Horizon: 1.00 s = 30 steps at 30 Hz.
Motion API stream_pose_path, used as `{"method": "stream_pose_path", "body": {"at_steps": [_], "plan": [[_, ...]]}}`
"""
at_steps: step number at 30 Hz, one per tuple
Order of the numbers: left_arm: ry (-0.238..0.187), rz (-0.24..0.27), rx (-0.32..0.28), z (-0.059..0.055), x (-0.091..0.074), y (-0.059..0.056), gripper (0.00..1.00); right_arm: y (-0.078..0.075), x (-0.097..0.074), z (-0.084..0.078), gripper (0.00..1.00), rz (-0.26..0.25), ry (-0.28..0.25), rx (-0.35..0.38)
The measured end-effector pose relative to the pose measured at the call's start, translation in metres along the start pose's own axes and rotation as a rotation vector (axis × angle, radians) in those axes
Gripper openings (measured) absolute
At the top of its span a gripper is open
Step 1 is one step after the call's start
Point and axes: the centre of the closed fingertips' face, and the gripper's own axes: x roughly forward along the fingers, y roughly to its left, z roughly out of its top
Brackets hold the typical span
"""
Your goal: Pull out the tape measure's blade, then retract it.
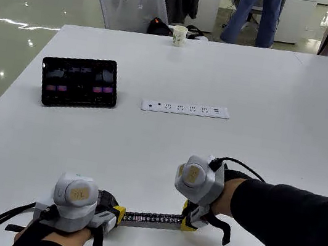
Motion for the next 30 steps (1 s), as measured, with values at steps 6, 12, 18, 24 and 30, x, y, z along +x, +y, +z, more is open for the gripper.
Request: {"method": "stream_pose_path", "body": {"at_steps": [6, 12, 18, 24, 30], "plan": [[-0.003, 0.002, 0.001, 0.001, 0.000, 0.000, 0.60, 0.000, 0.001, 0.003, 0.11, 0.002, -0.001, 0.000], [0.001, 0.001, 0.000, 0.000, 0.000, 0.000, 0.61, 0.001, 0.003, 0.006, 0.11, -0.001, -0.003, 0.001], [0.007, 0.001, -0.001, 0.000, 0.000, 0.000, 0.61, 0.001, 0.004, 0.008, 0.11, -0.001, -0.008, 0.004], [0.009, 0.001, -0.001, 0.000, 0.000, 0.000, 0.61, 0.002, 0.004, 0.012, 0.11, -0.003, -0.013, 0.010], [0.010, 0.001, -0.001, 0.000, 0.000, 0.000, 0.61, 0.003, 0.005, 0.015, 0.11, -0.002, -0.020, 0.014]]}}
